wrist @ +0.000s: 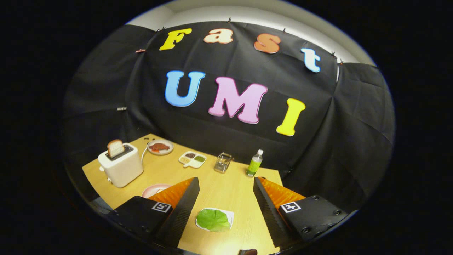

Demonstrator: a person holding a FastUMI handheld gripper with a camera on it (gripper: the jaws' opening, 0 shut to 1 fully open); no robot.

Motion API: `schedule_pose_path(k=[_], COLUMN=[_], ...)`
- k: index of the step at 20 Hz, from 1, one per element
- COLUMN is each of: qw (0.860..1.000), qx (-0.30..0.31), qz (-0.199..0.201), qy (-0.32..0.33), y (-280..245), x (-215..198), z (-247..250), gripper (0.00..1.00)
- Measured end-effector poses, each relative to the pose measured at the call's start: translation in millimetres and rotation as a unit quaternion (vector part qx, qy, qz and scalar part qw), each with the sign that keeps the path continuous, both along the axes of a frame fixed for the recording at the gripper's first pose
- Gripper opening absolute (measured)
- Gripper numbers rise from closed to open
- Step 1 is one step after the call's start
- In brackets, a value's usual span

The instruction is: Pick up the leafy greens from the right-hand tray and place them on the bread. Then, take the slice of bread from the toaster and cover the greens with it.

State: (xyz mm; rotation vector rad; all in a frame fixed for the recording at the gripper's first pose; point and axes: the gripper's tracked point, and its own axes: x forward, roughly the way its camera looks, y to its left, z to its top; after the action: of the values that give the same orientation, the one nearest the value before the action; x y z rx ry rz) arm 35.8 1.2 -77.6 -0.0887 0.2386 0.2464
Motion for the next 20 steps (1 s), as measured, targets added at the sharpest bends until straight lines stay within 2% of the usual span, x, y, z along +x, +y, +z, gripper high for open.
schedule_pose_path(k=[3,6,8,20], qw=[0.999,0.993,0.987,0.935], qx=[0.001,0.008,0.000,-0.075], qz=[0.024,0.084,0.109,0.205], qy=[0.039,0.079,0.114,0.280], y=[-0.5,13.7,15.5,40.7], x=[12.5,20.5,25.7,55.0], z=[-35.9,-75.9,-107.9,-266.9], gripper=[0.95,0.94,0.88,0.84])
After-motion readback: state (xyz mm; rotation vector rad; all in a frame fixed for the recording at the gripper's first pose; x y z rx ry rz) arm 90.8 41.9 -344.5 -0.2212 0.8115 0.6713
